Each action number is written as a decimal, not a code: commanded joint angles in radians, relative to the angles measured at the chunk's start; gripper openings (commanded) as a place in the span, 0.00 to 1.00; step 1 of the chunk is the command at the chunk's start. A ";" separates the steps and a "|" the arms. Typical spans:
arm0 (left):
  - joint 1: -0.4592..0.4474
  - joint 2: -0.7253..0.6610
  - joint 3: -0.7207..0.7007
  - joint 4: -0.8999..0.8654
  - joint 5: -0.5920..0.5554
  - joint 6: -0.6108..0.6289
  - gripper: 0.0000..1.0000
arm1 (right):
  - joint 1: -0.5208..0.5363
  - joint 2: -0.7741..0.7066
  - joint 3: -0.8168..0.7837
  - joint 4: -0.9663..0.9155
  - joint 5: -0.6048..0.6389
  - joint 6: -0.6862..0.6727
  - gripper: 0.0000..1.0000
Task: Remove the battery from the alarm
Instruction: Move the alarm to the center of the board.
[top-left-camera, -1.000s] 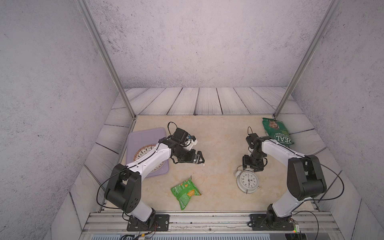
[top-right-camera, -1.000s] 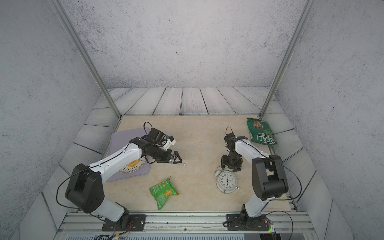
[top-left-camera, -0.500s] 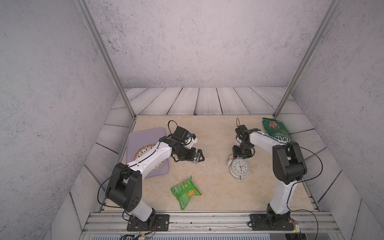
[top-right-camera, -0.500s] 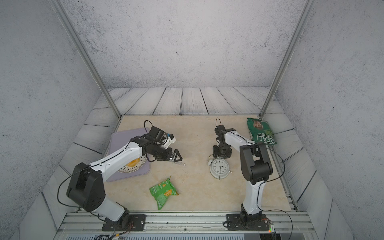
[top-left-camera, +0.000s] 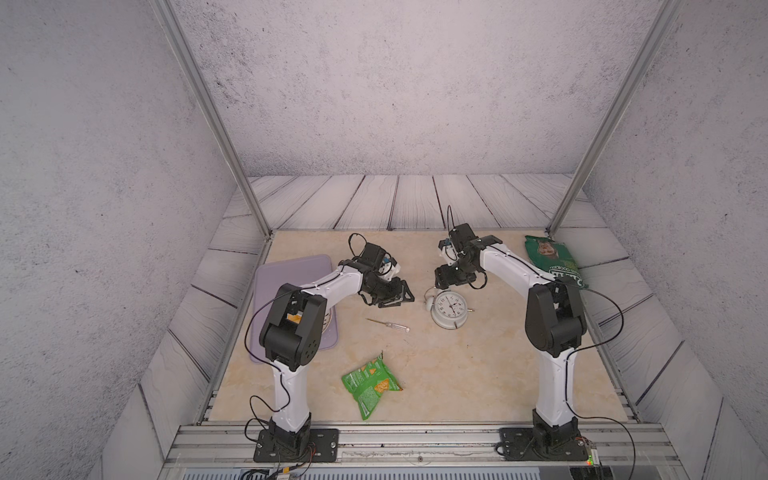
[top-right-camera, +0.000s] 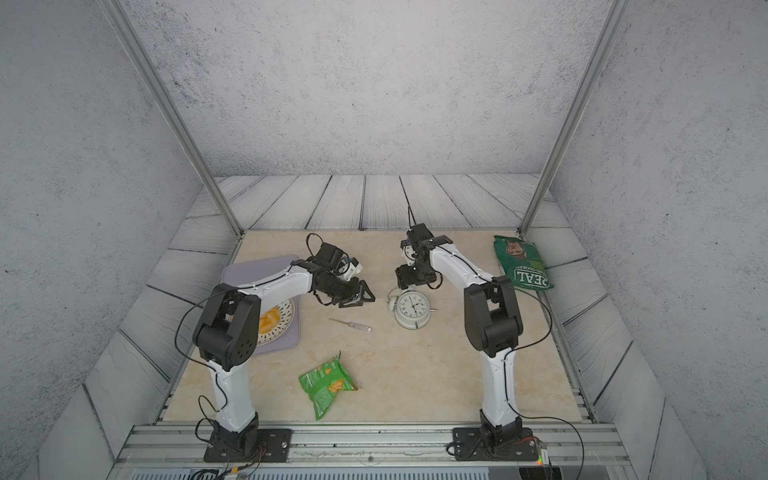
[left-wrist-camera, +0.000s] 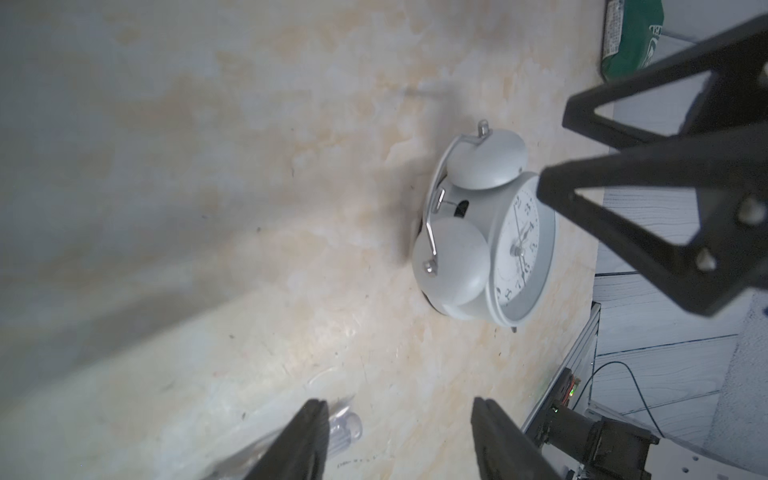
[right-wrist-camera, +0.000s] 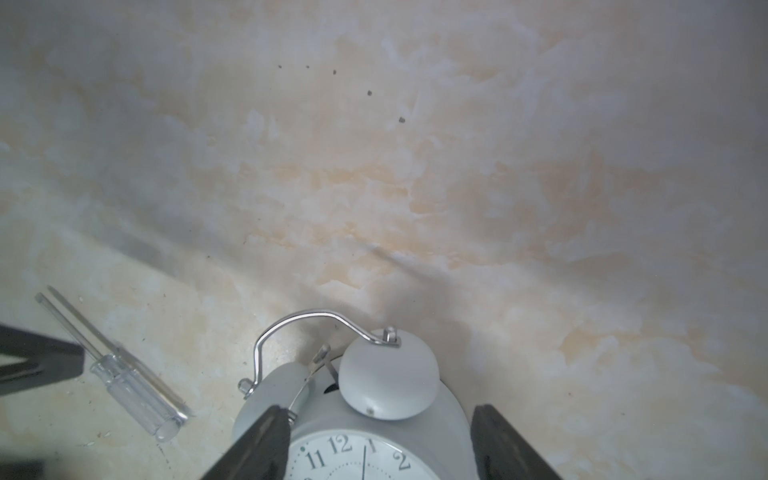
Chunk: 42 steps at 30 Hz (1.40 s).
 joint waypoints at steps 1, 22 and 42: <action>0.015 0.098 0.110 0.045 0.058 -0.037 0.58 | -0.007 -0.193 -0.133 0.045 -0.017 -0.004 0.76; -0.053 0.444 0.376 0.196 0.287 -0.217 0.12 | -0.008 -0.636 -0.720 0.398 0.034 0.097 0.77; -0.041 0.221 0.209 0.253 0.188 -0.226 0.38 | 0.095 -0.851 -1.065 0.876 0.220 -0.147 0.81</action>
